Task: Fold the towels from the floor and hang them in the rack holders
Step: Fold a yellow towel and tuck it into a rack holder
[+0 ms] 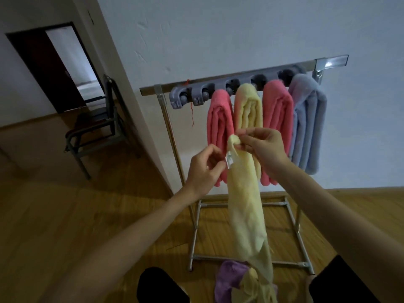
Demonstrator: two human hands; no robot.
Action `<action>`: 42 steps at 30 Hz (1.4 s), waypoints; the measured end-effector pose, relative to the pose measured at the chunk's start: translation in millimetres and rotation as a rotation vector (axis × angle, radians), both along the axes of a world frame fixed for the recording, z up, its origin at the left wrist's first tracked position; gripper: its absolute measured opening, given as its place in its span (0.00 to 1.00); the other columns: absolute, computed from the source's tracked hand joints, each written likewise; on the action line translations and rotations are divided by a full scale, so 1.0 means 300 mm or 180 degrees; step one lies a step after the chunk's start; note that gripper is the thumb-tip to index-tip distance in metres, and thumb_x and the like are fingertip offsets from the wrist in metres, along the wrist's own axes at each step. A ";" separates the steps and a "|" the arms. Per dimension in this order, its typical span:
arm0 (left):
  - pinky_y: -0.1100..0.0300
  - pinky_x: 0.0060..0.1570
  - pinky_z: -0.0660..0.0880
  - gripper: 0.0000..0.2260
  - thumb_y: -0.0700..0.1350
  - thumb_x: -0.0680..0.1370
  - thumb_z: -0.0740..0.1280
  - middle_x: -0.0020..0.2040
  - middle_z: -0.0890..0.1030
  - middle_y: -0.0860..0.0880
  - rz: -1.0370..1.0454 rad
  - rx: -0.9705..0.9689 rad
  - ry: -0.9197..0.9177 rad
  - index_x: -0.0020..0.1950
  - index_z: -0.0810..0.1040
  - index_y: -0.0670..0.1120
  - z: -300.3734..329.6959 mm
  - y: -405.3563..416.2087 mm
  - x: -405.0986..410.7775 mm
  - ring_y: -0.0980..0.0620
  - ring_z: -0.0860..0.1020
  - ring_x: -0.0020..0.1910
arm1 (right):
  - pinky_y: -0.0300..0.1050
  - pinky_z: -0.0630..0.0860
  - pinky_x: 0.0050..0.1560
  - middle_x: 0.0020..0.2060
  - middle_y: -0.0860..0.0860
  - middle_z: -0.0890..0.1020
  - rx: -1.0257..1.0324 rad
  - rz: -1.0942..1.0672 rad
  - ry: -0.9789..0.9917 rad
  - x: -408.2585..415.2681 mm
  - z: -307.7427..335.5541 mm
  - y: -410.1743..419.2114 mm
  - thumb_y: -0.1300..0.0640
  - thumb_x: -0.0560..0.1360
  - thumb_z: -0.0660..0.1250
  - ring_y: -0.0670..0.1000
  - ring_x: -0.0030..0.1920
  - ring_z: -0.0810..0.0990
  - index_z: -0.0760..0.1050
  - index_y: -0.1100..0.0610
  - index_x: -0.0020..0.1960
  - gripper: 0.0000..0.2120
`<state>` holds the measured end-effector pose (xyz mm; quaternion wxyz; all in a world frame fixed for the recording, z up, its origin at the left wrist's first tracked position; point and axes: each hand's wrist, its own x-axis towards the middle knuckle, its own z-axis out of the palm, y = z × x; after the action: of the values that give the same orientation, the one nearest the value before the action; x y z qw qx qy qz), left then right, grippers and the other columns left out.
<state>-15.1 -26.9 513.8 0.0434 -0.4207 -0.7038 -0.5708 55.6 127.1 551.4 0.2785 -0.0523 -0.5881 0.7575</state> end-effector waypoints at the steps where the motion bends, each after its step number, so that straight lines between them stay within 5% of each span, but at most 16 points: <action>1: 0.55 0.32 0.76 0.06 0.44 0.75 0.68 0.36 0.78 0.48 -0.0049 -0.0142 0.0237 0.44 0.75 0.41 -0.013 -0.012 0.009 0.50 0.76 0.32 | 0.38 0.81 0.41 0.39 0.60 0.82 -0.0062 0.0011 0.0032 0.003 0.001 -0.002 0.72 0.73 0.66 0.52 0.37 0.84 0.80 0.64 0.42 0.07; 6: 0.59 0.33 0.78 0.19 0.64 0.68 0.71 0.37 0.80 0.54 0.0476 -0.0818 0.0373 0.46 0.77 0.50 -0.044 -0.005 0.036 0.56 0.79 0.35 | 0.39 0.81 0.44 0.41 0.60 0.82 -0.0232 0.0071 0.0134 0.011 0.003 -0.027 0.73 0.73 0.66 0.53 0.40 0.85 0.80 0.66 0.41 0.07; 10: 0.61 0.29 0.75 0.19 0.68 0.67 0.69 0.33 0.80 0.55 0.0913 -0.0942 0.0378 0.42 0.77 0.54 -0.032 0.015 0.021 0.59 0.78 0.31 | 0.39 0.81 0.45 0.45 0.64 0.82 -0.0242 0.0129 0.0095 0.015 -0.004 -0.047 0.73 0.73 0.65 0.56 0.44 0.85 0.80 0.68 0.43 0.06; 14: 0.68 0.23 0.66 0.10 0.55 0.74 0.66 0.26 0.76 0.57 0.1009 -0.0828 0.0265 0.34 0.72 0.56 -0.025 0.020 0.011 0.60 0.73 0.24 | 0.42 0.82 0.48 0.46 0.66 0.82 -0.0275 0.0137 0.0064 0.018 -0.005 -0.051 0.73 0.73 0.66 0.56 0.47 0.84 0.80 0.69 0.45 0.05; 17: 0.56 0.25 0.68 0.10 0.50 0.72 0.63 0.26 0.75 0.53 0.1013 -0.0887 0.0091 0.33 0.73 0.48 -0.035 0.003 -0.002 0.55 0.72 0.24 | 0.41 0.82 0.47 0.42 0.63 0.82 -0.0367 0.0026 0.0042 0.022 -0.004 -0.037 0.74 0.72 0.66 0.55 0.45 0.85 0.80 0.67 0.43 0.05; 23: 0.47 0.38 0.77 0.07 0.44 0.79 0.64 0.38 0.81 0.48 0.0728 -0.1268 0.0581 0.48 0.79 0.42 -0.090 -0.096 -0.042 0.52 0.79 0.35 | 0.36 0.80 0.45 0.37 0.58 0.81 -0.0401 -0.0144 -0.0010 0.028 -0.022 0.016 0.73 0.75 0.63 0.49 0.38 0.83 0.80 0.65 0.46 0.08; 26: 0.45 0.37 0.78 0.10 0.41 0.80 0.63 0.36 0.80 0.45 0.0508 -0.1201 0.0573 0.61 0.70 0.48 -0.093 -0.121 -0.032 0.47 0.80 0.34 | 0.35 0.79 0.46 0.38 0.58 0.81 -0.0383 -0.0256 -0.0113 0.022 -0.047 0.026 0.72 0.76 0.62 0.48 0.38 0.81 0.80 0.65 0.48 0.09; 28: 0.52 0.32 0.77 0.12 0.40 0.80 0.62 0.32 0.76 0.47 0.0253 -0.1223 0.0749 0.61 0.67 0.51 -0.079 -0.122 -0.025 0.51 0.77 0.30 | 0.38 0.79 0.51 0.43 0.60 0.82 -0.0396 -0.0317 -0.0187 0.016 -0.067 0.028 0.72 0.75 0.63 0.49 0.42 0.81 0.80 0.65 0.49 0.09; 30: 0.70 0.32 0.71 0.08 0.38 0.80 0.63 0.34 0.76 0.54 -0.0046 -0.1353 0.0981 0.57 0.74 0.47 -0.064 -0.117 -0.019 0.61 0.77 0.32 | 0.40 0.78 0.56 0.47 0.60 0.82 -0.0229 -0.0305 -0.0205 0.014 -0.087 0.031 0.73 0.73 0.64 0.51 0.48 0.82 0.80 0.65 0.51 0.11; 32: 0.76 0.38 0.68 0.08 0.36 0.78 0.65 0.40 0.80 0.57 -0.0233 -0.1635 0.0998 0.53 0.81 0.44 -0.044 -0.112 -0.021 0.69 0.77 0.37 | 0.36 0.78 0.53 0.45 0.56 0.83 0.0215 -0.0354 -0.0307 0.015 -0.111 0.034 0.72 0.72 0.66 0.47 0.48 0.82 0.79 0.64 0.56 0.14; 38: 0.77 0.43 0.73 0.21 0.30 0.74 0.61 0.51 0.81 0.56 -0.0856 -0.2758 0.0799 0.63 0.78 0.46 0.002 -0.118 -0.025 0.68 0.79 0.43 | 0.35 0.77 0.50 0.40 0.56 0.83 0.1120 -0.0593 -0.0482 0.024 -0.163 0.030 0.70 0.72 0.70 0.44 0.40 0.80 0.78 0.66 0.58 0.14; 42: 0.78 0.48 0.71 0.12 0.36 0.76 0.68 0.50 0.84 0.49 -0.0647 -0.2557 0.1460 0.58 0.82 0.44 0.023 -0.122 -0.028 0.65 0.78 0.42 | 0.46 0.79 0.50 0.41 0.62 0.83 0.1457 -0.0891 -0.0430 0.022 -0.164 0.043 0.66 0.72 0.72 0.54 0.44 0.82 0.81 0.67 0.50 0.08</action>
<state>-23.6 -63.5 520.6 -0.0246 -0.5861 -0.7964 -0.1470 62.2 140.0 502.4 0.3452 -0.1191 -0.7483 0.5538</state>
